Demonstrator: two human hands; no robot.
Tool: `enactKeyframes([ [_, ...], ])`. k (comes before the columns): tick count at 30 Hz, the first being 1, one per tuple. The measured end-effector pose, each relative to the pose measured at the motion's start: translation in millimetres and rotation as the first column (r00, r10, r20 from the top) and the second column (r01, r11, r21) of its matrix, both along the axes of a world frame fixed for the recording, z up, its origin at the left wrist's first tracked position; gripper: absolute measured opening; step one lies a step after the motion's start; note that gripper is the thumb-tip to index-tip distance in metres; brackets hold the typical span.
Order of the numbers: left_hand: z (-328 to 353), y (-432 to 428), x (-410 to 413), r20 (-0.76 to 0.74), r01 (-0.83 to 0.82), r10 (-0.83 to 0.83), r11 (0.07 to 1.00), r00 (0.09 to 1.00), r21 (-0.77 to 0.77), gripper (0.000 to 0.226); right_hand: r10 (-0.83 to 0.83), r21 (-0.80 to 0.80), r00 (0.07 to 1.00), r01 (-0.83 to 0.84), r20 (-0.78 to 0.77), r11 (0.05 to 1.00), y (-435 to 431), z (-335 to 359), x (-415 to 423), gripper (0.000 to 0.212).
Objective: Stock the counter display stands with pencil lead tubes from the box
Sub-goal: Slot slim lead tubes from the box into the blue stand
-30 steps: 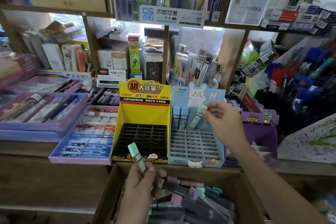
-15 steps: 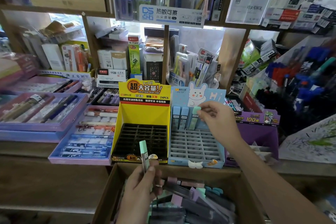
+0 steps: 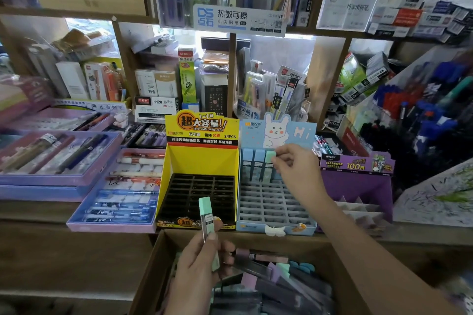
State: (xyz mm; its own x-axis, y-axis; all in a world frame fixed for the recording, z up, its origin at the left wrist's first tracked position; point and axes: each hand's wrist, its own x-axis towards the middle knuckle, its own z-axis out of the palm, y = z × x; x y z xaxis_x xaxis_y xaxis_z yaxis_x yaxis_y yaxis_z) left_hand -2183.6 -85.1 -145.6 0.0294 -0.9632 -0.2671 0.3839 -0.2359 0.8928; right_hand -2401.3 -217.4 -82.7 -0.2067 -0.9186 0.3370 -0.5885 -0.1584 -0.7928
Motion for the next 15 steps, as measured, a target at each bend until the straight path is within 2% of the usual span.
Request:
enactKeyframes([
  [7,0,1,0,0.185,0.047,-0.027,0.993,0.982,-0.107,0.024,-0.028,0.04,0.999,0.026,0.047,0.999,8,3,3,0.009],
  [10,3,1,-1,0.23,0.043,-0.006,0.987,0.973,-0.154,0.021,-0.01,0.04,0.992,0.005,0.128,0.999,30,5,0,0.009],
  [15,18,-6,1,0.293,0.098,-0.038,0.977,0.955,-0.192,0.02,0.098,0.06,0.954,-0.12,0.282,0.991,96,-5,-9,0.013],
])
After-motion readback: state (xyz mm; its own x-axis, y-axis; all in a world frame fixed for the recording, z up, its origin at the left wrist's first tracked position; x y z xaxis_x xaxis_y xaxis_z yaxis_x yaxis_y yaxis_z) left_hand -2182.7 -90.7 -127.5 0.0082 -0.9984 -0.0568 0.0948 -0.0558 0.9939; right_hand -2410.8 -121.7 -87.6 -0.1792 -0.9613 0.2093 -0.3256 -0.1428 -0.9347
